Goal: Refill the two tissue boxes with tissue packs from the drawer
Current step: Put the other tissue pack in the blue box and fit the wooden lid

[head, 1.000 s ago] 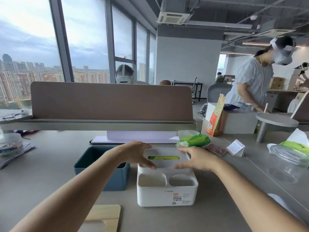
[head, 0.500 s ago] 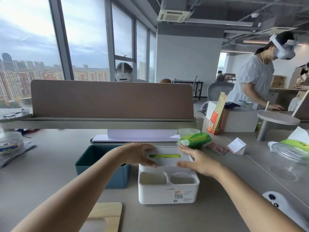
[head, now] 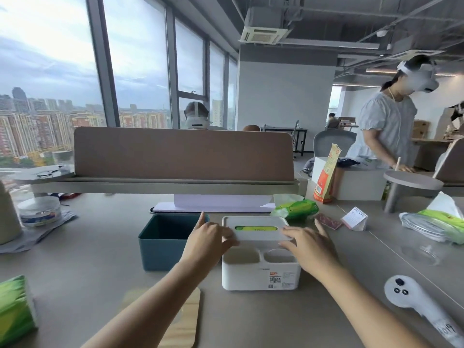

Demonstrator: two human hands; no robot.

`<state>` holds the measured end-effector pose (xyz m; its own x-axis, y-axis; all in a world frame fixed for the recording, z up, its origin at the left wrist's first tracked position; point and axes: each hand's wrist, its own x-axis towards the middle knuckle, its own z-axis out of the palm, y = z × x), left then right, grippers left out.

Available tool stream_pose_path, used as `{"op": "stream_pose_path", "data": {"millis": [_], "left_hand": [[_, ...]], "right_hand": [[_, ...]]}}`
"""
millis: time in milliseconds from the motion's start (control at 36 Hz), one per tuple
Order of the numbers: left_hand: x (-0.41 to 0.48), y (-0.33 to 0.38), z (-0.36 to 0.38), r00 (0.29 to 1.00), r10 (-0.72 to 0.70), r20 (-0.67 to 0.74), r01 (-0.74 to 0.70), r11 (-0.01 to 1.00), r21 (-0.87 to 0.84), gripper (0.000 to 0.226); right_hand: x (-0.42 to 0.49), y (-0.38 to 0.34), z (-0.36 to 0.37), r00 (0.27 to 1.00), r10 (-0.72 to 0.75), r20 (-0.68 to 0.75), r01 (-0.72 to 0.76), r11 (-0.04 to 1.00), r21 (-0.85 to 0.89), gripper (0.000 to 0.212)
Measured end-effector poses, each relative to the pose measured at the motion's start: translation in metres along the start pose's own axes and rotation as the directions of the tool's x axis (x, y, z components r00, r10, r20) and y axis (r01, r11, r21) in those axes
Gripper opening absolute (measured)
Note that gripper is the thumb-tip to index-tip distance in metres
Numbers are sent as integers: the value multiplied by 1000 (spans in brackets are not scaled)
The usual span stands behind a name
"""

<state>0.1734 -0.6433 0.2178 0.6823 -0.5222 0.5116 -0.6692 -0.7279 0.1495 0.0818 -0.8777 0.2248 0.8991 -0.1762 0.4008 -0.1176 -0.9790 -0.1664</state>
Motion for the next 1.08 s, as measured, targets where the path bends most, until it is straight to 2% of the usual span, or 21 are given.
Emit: {"op": "stream_pose_path", "data": {"millis": [83,167,250,333,389,444,500,667,750,861,944,1083], "left_hand": [[-1,4,3,1000,-26,6,26,1000,16,30],[-5,9,3,999,-49,-20,49,998,24,27],[-8,11,-1,997,-77,18,76,996,55,28],[-13,13,-13,994,-94,55,93,995,30,28],[-22,12,-25,992,-113,48,113,994,-3,34],[-34,7,-40,991,-135,9,135,991,-19,39],[-49,-6,-55,986,-160,-42,159,986,-45,38],[-113,-56,-108,939,-307,-155,310,951,-1,31],[-147,-89,-137,895,-397,-202,413,910,42,29],[-197,-129,-167,810,-533,-244,562,825,64,29],[-230,-149,-181,735,-621,-271,656,753,54,26],[-271,-178,-191,668,-675,-313,723,689,56,33]], "right_hand": [[-1,-2,-1,1000,2,-18,-3,999,-40,44],[-3,-7,-1,998,-10,-57,4,994,-106,31],[-7,-17,-5,997,1,-83,-16,984,-180,15],[-7,-29,-18,998,15,-56,-28,970,-242,11],[-5,-41,-25,998,-6,-57,-5,983,-185,12],[-2,-55,-29,996,-63,-57,56,993,-104,24],[1,-76,-31,989,-136,-55,134,990,-47,31],[5,-168,-18,942,-322,-94,332,935,122,32],[2,-225,-5,906,-412,-102,424,870,252,34],[-8,-294,17,850,-525,-43,501,780,376,37],[-18,-336,33,803,-595,7,532,724,439,41],[-30,-391,54,752,-653,92,528,680,509,47]]}}
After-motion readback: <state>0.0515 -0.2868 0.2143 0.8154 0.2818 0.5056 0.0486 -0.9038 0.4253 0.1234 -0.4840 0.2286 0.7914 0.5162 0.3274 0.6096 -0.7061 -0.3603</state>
